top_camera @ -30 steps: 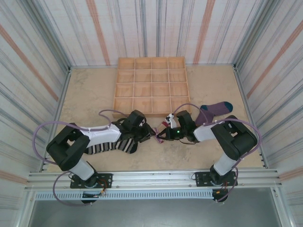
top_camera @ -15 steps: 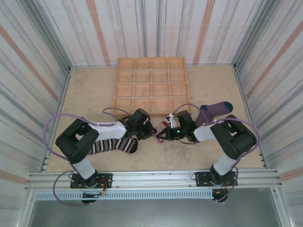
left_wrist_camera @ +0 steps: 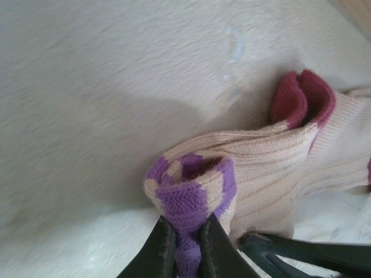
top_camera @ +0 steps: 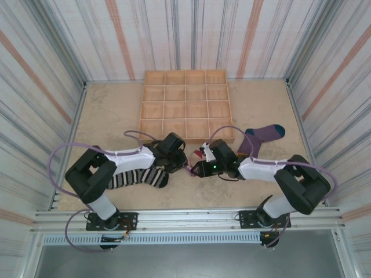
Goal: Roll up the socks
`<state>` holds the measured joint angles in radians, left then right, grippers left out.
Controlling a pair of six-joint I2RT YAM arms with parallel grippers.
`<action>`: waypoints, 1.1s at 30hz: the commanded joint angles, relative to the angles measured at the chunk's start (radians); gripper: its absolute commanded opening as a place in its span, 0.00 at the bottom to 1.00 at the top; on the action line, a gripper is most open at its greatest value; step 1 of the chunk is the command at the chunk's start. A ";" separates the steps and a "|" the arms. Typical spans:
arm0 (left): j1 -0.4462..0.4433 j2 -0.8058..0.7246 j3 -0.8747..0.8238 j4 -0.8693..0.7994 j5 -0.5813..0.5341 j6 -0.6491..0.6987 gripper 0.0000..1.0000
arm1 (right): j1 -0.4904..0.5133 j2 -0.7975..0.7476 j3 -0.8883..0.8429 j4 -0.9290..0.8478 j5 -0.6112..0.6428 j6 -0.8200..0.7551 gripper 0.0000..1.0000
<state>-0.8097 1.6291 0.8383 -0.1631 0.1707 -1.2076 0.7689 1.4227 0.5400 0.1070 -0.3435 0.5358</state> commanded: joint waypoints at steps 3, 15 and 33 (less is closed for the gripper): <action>-0.022 -0.097 -0.099 -0.076 -0.037 -0.112 0.00 | 0.201 -0.118 0.046 -0.215 0.426 -0.111 0.60; -0.032 -0.170 -0.172 -0.071 -0.019 -0.173 0.00 | 0.651 -0.045 0.032 -0.053 1.038 -0.358 0.61; -0.035 -0.178 -0.178 -0.068 -0.009 -0.170 0.00 | 0.695 0.228 0.094 0.131 1.141 -0.490 0.44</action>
<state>-0.8341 1.4712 0.6792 -0.1864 0.1638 -1.3663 1.4708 1.6238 0.6155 0.2165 0.7681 0.0631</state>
